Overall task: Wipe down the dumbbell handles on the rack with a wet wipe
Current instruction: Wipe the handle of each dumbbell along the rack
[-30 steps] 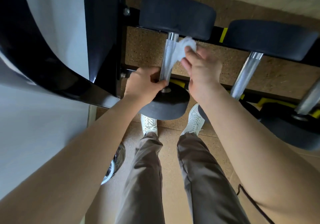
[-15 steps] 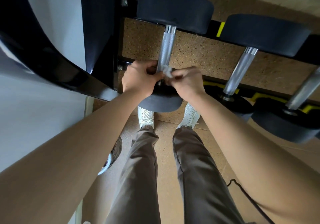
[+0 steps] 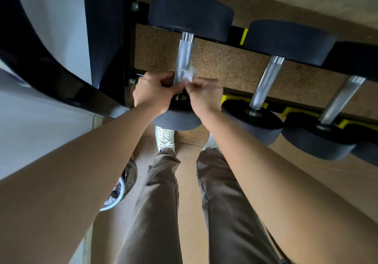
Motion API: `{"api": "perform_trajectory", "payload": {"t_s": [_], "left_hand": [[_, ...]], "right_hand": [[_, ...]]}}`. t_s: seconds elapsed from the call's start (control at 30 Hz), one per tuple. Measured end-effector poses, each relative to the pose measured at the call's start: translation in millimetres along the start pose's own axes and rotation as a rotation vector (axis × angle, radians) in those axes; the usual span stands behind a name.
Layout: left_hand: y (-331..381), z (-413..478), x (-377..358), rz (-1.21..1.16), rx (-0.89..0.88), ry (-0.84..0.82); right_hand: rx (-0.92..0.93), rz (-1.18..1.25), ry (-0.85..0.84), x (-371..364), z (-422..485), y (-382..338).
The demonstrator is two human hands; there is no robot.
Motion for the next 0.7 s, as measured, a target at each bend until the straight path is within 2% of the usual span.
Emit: {"api": "perform_trajectory", "payload": {"t_s": [0.17, 0.3, 0.4, 0.53, 0.7], "left_hand": [[0, -1, 0, -0.013, -0.005, 0.013], [5, -1, -2, -0.003, -0.027, -0.016], [4, 0, -2, 0.005, -0.022, -0.023], [2, 0, 0, -0.002, -0.013, -0.009], [2, 0, 1, -0.031, -0.022, 0.001]], "right_hand": [[0.007, -0.247, -0.180, 4, -1, 5], [0.018, -0.108, 0.020, 40, 13, -25], [0.017, -0.111, 0.069, 28, 18, -48], [-0.073, -0.002, 0.194, 20, 18, -46], [-0.044, 0.026, 0.131, 14, 20, -22]]}}
Point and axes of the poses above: each hand's wrist, its own z-axis towards the middle knuckle, its own x-axis out of the back of the hand, y = z × x, the point moved 10 cm from there along z, towards the middle knuckle, and after that the axes turned 10 degrees about -x, right-handed, at the moved point
